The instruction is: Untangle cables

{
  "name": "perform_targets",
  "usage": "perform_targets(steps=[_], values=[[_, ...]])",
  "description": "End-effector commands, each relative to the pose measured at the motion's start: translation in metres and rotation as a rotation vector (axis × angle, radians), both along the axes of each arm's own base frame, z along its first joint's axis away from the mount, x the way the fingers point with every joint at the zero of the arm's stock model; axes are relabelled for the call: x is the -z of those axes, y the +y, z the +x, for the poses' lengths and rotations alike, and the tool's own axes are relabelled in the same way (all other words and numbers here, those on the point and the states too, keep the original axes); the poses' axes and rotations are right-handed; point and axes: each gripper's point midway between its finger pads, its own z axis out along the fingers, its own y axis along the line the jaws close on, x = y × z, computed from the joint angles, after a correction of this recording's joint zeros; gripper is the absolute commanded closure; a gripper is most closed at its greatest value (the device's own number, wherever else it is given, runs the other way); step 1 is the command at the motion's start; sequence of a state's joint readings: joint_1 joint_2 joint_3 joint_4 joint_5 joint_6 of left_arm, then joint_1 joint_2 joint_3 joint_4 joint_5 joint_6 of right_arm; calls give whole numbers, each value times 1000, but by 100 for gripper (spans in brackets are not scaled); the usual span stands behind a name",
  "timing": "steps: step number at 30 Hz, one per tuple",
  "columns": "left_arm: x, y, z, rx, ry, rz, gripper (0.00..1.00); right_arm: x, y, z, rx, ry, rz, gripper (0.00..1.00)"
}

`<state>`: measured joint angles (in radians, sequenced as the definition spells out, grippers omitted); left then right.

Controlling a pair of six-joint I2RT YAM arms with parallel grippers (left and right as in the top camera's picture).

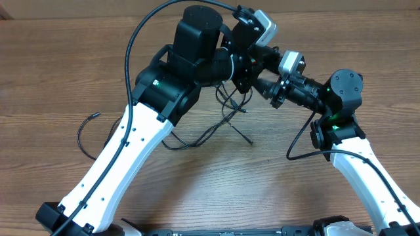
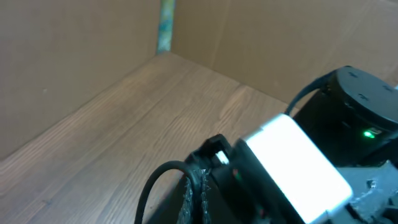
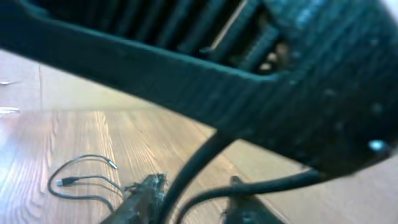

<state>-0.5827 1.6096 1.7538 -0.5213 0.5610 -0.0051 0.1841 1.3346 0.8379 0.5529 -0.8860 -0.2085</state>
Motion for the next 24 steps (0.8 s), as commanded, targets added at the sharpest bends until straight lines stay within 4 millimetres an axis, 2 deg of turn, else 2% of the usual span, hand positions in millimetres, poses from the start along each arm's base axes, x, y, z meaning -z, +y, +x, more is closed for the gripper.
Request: perform_targets(steps=[1, 6, 13, 15, 16, 18, 20, 24], values=[[-15, 6, 5, -44, -55, -5, 96, -8, 5, -6, -39, -22, 1, 78], [-15, 6, 5, -37, -69, 2, 96, -8, 5, -6, -39, -22, 1, 96], [-15, 5, 5, -35, -68, 1, 96, -8, 5, -6, -39, -23, 1, 94], [-15, 5, 4, -33, -66, 1, 96, -8, 5, -5, -38, -22, 1, 69], [-15, 5, 4, -34, -66, 1, 96, -8, 5, -5, -38, -22, 1, 60], [-15, 6, 5, -38, -68, 3, 96, -8, 5, -5, -38, -22, 1, 34], [-14, 10, 9, -51, -74, 11, 96, -6, 5, -5, -39, -14, 0, 16], [-9, 29, 29, -150, -90, 53, 96, -1, 5, -5, -41, 44, 8, 7]])
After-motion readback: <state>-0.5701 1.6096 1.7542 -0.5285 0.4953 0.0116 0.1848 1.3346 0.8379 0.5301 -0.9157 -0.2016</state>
